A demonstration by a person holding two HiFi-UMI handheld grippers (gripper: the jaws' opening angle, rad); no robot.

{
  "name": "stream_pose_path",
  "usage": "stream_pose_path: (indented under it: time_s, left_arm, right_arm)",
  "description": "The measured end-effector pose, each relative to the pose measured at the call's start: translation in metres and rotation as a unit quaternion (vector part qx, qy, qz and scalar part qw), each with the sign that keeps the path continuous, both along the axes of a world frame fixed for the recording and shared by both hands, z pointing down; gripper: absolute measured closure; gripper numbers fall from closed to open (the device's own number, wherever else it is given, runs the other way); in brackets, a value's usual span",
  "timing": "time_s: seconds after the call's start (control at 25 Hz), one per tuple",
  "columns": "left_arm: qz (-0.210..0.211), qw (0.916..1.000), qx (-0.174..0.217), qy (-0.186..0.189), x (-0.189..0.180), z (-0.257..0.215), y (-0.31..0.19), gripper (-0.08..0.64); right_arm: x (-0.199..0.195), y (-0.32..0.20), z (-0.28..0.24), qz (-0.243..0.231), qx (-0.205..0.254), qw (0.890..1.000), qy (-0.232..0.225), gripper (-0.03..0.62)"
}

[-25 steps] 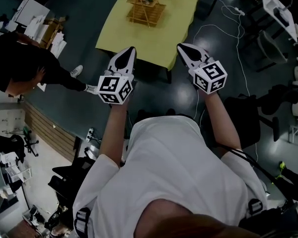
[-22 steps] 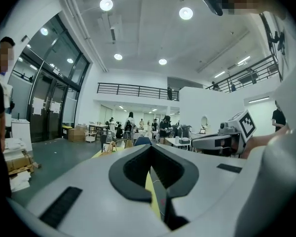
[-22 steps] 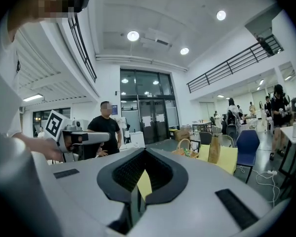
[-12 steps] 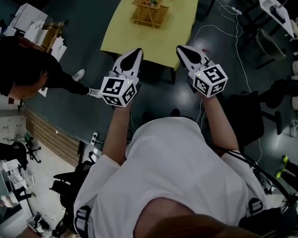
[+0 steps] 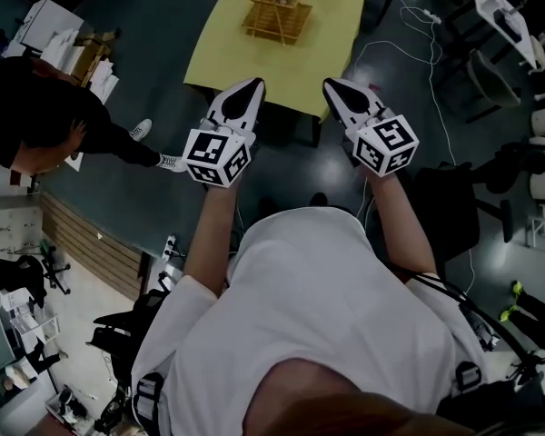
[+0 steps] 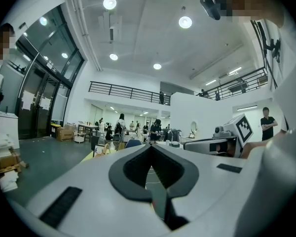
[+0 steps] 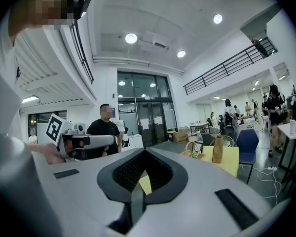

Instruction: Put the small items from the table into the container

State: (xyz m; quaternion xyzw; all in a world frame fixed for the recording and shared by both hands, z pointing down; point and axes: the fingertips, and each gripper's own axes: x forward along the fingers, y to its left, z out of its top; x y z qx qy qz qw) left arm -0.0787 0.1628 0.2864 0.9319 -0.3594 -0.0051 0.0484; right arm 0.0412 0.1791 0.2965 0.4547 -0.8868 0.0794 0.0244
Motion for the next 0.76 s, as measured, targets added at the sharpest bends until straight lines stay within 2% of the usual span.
stream_pose_path:
  time_s: [0.76]
  left_arm:
    - [0.011,0.9999,-0.002,0.002,-0.002,-0.0021,-0.007,0.552]
  right_arm:
    - [-0.0102,-0.0091,-0.005,0.0,0.0,1.0,-0.002,0.577]
